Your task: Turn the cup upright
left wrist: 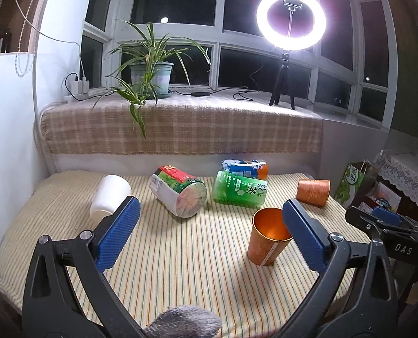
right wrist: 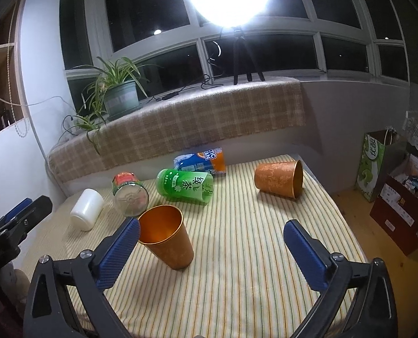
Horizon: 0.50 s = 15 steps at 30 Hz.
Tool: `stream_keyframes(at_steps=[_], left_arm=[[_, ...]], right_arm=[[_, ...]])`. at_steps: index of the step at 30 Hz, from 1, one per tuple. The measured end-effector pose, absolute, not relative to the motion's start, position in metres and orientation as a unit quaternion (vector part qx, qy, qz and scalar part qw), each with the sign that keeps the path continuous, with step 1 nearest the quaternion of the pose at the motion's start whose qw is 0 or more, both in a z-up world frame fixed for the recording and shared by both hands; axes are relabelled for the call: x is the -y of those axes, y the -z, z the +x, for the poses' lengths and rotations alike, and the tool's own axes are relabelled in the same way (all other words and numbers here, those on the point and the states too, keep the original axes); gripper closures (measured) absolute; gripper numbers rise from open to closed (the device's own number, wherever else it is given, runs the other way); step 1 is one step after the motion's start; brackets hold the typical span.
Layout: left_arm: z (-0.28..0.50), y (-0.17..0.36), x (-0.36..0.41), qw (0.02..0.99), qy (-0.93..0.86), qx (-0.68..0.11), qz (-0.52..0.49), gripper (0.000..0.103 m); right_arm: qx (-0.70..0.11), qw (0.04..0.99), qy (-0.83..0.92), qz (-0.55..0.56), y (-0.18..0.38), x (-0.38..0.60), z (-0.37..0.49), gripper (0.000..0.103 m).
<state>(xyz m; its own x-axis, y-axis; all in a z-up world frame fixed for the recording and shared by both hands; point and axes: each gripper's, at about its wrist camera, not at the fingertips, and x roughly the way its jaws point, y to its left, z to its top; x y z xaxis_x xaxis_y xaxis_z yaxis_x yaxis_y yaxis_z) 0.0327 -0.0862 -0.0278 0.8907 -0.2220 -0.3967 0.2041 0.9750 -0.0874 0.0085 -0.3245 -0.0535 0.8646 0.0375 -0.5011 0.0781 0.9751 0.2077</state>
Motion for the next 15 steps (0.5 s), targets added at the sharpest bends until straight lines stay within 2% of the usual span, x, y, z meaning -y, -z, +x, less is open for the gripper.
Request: stream_keyframes(at_steps=[15], left_arm=[[0.0318, 0.0270, 0.0854, 0.972, 0.108, -0.206, -0.021, 0.000]], right_arm=[[-0.268, 0.955, 0.015, 0.123, 0.0577, 0.3308, 0.0106, 0.000]])
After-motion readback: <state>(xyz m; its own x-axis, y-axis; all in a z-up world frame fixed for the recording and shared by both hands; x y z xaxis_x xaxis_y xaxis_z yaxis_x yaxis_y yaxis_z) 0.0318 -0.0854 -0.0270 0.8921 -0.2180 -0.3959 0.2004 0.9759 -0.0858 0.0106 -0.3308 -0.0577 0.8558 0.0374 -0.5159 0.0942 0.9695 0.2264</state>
